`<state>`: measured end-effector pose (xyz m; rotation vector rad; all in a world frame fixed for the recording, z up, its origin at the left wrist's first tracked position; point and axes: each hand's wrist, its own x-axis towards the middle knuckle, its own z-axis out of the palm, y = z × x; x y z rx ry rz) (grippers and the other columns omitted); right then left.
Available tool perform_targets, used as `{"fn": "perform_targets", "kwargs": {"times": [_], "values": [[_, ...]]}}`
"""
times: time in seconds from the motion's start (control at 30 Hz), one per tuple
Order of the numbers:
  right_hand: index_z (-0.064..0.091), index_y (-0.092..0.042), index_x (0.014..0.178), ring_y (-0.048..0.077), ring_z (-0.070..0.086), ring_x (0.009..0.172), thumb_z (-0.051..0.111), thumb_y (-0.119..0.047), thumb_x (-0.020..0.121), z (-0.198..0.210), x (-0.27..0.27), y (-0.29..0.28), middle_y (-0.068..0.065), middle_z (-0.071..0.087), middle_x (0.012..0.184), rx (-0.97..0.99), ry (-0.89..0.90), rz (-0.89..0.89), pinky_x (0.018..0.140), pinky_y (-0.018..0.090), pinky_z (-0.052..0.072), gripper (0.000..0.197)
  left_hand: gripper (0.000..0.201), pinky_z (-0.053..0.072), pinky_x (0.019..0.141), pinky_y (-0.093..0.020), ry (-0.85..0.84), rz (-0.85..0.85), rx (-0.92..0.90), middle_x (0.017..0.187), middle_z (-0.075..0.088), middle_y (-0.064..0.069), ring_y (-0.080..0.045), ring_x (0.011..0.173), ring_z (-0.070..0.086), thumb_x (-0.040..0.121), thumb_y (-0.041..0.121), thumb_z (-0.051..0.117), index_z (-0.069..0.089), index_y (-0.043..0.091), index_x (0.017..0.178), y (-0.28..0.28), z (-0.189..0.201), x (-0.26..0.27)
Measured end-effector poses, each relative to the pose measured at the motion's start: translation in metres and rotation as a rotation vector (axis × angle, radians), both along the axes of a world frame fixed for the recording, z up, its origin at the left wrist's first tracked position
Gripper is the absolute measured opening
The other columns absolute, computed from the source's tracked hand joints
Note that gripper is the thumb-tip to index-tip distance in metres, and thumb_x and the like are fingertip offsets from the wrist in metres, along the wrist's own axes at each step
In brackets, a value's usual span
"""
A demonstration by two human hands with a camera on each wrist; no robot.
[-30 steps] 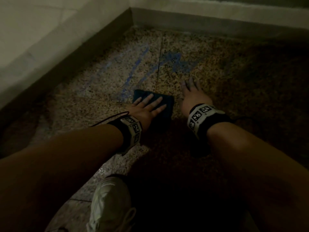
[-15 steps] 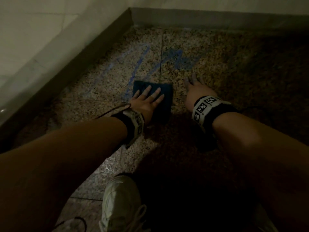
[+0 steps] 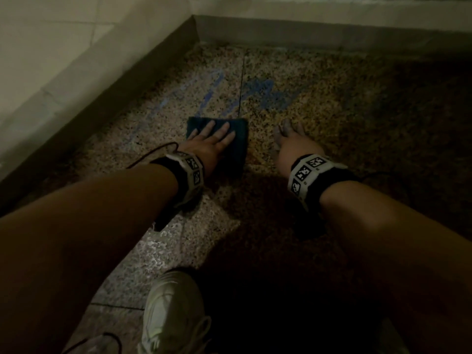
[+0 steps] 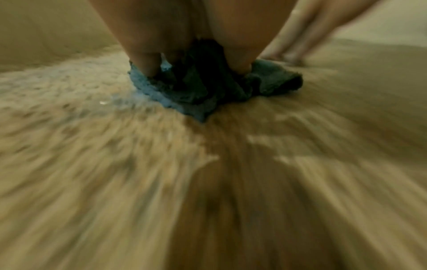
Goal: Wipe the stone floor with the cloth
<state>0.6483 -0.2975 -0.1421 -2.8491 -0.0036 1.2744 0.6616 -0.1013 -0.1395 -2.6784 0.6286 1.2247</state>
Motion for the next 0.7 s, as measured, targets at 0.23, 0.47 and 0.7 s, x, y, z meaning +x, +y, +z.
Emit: {"fn": "perform_targets", "kwargs": {"times": [0.23, 0.47, 0.7], "values": [[-0.009, -0.018, 0.152, 0.034, -0.008, 0.145, 0.029, -0.016, 0.104, -0.001, 0.001, 0.0, 0.005, -0.018, 0.158, 0.019, 0.039, -0.021, 0.118, 0.042, 0.015, 0.062, 0.059, -0.002, 0.118, -0.04, -0.006, -0.022, 0.042, 0.156, -0.022, 0.006, -0.023, 0.144, -0.018, 0.104, 0.032, 0.024, -0.012, 0.027, 0.15, -0.003, 0.008, 0.005], [0.003, -0.003, 0.151, 0.035, 0.009, 0.145, 0.037, -0.016, 0.1, 0.015, 0.004, 0.022, 0.016, -0.008, 0.158, -0.089, 0.032, 0.006, 0.112, 0.047, 0.026, 0.063, 0.071, -0.003, 0.117, -0.041, 0.058, -0.121, 0.166, 0.154, -0.028, 0.004, -0.025, 0.143, -0.022, 0.103, 0.031, 0.035, -0.02, 0.025, 0.148, 0.029, 0.009, -0.049], [-0.007, -0.002, 0.15, 0.029, -0.001, 0.147, 0.034, -0.015, 0.103, 0.021, -0.008, 0.033, 0.013, -0.013, 0.158, -0.08, 0.016, -0.011, 0.112, 0.04, 0.026, 0.064, 0.08, 0.001, 0.117, -0.04, 0.043, -0.148, 0.124, 0.155, -0.026, 0.004, -0.025, 0.144, -0.019, 0.1, 0.031, 0.044, -0.02, 0.027, 0.148, 0.043, 0.0, -0.05]]}}
